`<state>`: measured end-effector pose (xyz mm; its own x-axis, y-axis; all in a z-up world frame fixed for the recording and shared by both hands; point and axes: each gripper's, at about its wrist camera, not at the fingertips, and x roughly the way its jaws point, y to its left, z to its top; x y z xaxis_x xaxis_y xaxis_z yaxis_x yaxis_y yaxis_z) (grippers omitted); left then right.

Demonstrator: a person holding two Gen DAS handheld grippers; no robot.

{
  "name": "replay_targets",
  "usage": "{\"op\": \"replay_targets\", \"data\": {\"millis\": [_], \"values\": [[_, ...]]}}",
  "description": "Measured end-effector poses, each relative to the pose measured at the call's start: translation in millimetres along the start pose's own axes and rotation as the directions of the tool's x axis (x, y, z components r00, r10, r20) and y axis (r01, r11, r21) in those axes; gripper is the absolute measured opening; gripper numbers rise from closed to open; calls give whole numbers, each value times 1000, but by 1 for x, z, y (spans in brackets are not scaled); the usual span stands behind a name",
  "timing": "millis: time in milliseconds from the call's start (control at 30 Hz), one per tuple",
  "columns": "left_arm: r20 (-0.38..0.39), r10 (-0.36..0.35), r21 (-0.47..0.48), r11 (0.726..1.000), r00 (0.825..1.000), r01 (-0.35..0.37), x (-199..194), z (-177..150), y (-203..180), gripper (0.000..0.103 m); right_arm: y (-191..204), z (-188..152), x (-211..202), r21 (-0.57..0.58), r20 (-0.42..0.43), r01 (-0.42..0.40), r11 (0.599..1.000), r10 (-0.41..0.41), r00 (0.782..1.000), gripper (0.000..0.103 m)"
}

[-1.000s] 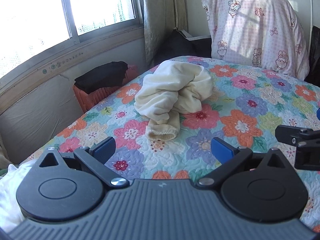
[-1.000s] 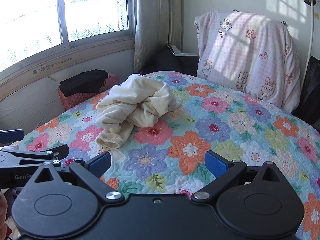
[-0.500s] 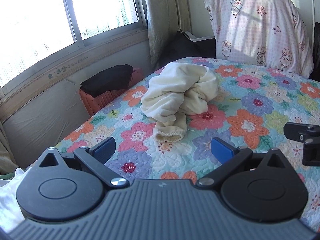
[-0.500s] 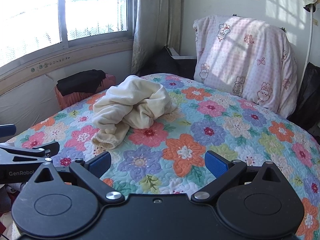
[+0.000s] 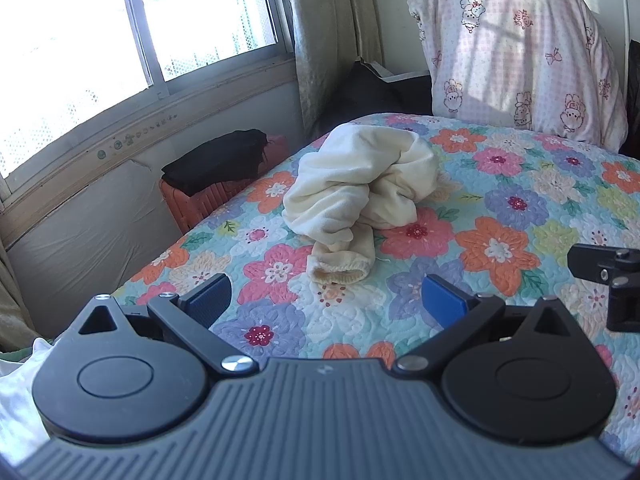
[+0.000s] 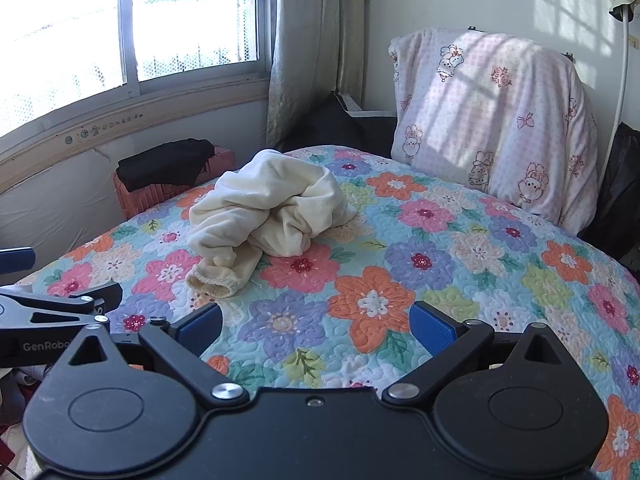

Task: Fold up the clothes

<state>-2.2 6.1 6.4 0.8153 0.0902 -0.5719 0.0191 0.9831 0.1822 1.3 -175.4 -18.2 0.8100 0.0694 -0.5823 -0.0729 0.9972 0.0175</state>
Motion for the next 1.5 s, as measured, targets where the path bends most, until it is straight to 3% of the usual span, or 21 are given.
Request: {"op": "replay_targets", "data": {"millis": [300, 533, 1033, 1233, 1333, 1400, 1500], "values": [[6, 48, -8, 999, 999, -48, 3, -1, 1, 103, -2, -1, 1, 4, -6, -10, 1000, 10, 1000, 102], [-8, 15, -14, 1000, 1000, -15, 5, -5, -1, 103, 0, -3, 7, -8, -24, -14, 1000, 14, 1000, 102], [-21, 27, -6, 1000, 999, -27, 11, -7, -2, 103, 2, -5, 10, -29, -33, 4, 1000, -5, 999, 102], [14, 3, -10, 1000, 1000, -3, 24, -7, 1, 103, 2, -7, 17, -30, -42, 0, 1000, -1, 999, 102], [41, -14, -9, 1000, 999, 15, 35, -5, 3, 103, 2, -3, 31, -3, -46, -35, 999, 34, 998, 102], [14, -99, 35, 994, 995, 99, 53, 8, 5, 103, 7, 8, 47, 1, -40, -61, 998, 61, 997, 102], [6, -82, -3, 997, 997, 82, 80, 33, 22, 103, 11, 33, 77, 18, -99, -169, 986, 170, 981, 102]]}}
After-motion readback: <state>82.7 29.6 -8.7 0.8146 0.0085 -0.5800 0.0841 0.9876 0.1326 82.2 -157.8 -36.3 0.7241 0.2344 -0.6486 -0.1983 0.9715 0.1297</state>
